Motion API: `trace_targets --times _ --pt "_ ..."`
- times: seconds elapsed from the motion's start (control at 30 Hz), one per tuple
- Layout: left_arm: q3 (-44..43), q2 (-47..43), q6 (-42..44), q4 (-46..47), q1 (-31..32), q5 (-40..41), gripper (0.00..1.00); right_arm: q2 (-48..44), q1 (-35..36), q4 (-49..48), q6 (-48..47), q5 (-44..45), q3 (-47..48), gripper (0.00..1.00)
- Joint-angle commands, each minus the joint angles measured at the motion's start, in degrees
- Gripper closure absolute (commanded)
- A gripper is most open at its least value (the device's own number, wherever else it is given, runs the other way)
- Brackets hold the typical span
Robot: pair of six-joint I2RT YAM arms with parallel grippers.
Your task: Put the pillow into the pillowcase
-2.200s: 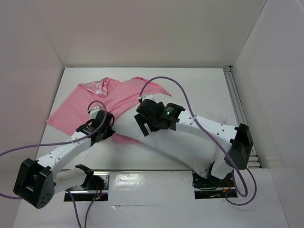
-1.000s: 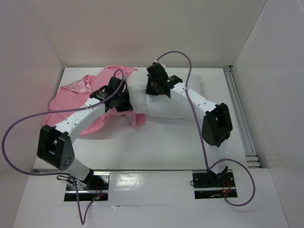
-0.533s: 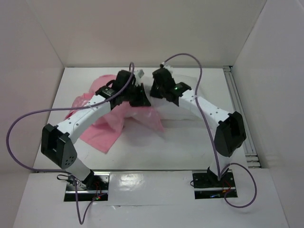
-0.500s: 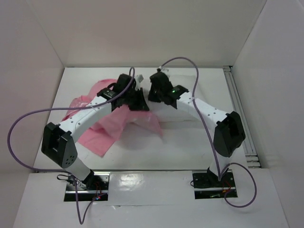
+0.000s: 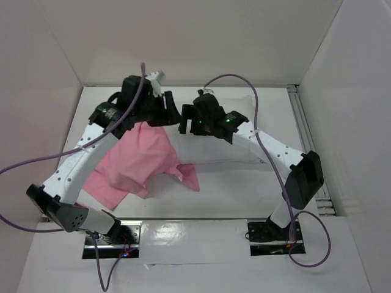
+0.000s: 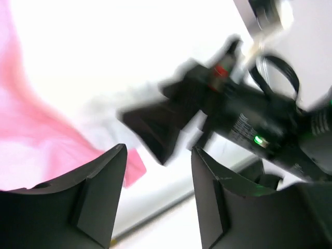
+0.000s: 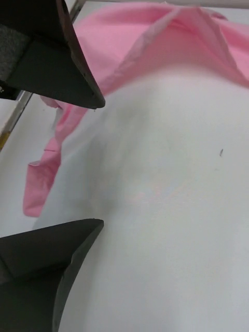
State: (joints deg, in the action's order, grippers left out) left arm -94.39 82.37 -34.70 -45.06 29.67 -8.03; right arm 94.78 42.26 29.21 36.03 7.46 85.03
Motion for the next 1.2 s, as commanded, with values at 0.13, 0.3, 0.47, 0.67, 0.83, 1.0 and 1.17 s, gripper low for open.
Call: trace_targets --times 0.13,0.3,0.47,0.67,0.83,1.0,1.17 --pt "-7.5 4.8 0.2 -8.7 -4.2 17.7 0.24 -10.6 -5.2 13.8 -3.5 11.3 5.1 0.00" --pt "-12.8 13.9 -3.9 -14.5 -4.7 30.3 0.16 -14.4 -21.9 12.9 -6.0 3.4 -2.0 0.00" --pt "-14.9 19.1 -3.9 -16.6 -4.7 34.9 0.16 -15.1 -32.1 11.2 -7.2 -5.7 -8.0 0.00" --pt "-16.2 24.6 -2.6 -17.3 -4.2 34.9 0.64 -14.1 -37.4 3.3 -6.1 -15.5 -17.9 0.00" --pt "-20.8 26.7 2.5 -14.5 0.1 24.4 1.00 -11.6 -36.9 -9.5 1.5 -25.4 -29.4 0.53" --pt "-38.1 33.0 5.3 -15.1 7.5 8.4 1.00 -18.6 -32.3 -19.7 6.0 -32.5 -23.8 1.00" --pt "-50.8 35.8 2.6 -8.3 15.5 -2.2 1.00 -25.9 -27.7 -12.4 6.0 -27.3 -9.2 1.00"
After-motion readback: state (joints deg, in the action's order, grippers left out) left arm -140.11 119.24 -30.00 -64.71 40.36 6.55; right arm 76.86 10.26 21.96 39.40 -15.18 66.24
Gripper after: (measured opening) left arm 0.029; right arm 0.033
